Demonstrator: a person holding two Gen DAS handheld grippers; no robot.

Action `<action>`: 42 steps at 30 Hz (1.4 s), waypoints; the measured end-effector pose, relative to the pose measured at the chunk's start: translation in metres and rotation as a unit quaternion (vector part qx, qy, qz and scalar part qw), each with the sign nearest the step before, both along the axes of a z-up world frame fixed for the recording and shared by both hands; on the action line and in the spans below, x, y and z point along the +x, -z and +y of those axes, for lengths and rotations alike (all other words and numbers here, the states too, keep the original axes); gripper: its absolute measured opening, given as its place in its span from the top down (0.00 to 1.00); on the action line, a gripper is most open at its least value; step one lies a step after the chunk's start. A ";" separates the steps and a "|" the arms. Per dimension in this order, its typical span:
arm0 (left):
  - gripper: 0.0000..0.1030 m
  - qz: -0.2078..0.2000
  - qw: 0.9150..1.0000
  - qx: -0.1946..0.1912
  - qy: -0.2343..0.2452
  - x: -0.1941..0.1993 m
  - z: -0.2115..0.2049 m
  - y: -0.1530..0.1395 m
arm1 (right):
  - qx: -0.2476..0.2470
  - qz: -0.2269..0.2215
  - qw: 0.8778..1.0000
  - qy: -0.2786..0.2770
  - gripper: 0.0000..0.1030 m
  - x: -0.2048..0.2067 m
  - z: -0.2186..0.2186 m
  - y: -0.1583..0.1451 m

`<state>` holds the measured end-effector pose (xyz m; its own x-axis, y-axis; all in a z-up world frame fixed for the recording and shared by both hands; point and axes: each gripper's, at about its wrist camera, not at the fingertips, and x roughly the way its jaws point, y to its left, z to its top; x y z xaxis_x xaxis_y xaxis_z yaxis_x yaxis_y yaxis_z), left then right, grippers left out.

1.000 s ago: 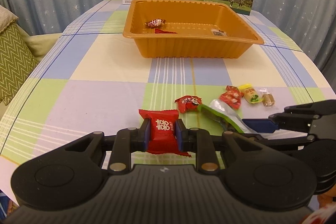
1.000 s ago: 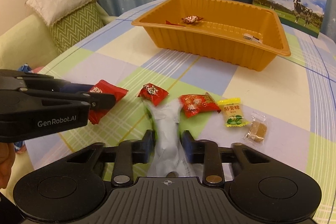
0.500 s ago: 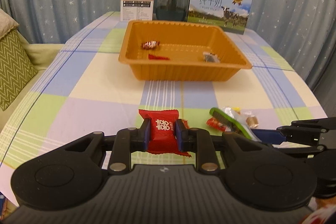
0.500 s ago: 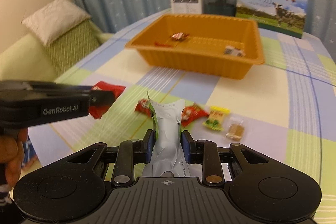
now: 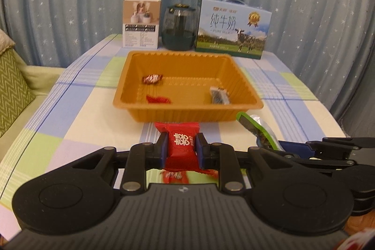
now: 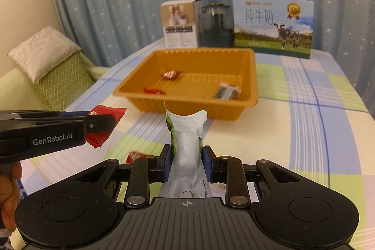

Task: Organize snacks
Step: 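Carry red packet to tray with left tool while right tool carries white packet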

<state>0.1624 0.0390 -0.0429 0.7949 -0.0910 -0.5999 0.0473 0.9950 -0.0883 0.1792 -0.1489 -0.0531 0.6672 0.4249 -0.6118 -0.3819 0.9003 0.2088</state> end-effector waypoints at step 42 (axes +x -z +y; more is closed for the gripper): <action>0.79 -0.029 0.999 -0.029 -0.002 0.096 0.018 -0.025 | 0.034 -0.053 0.997 0.044 0.72 0.105 0.014 -0.033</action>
<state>0.2582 0.0573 -0.0180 0.8281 -0.1205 -0.5475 0.0494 0.9885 -0.1428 0.2845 -0.1351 -0.0199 0.7624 0.4010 -0.5079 -0.3257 0.9160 0.2342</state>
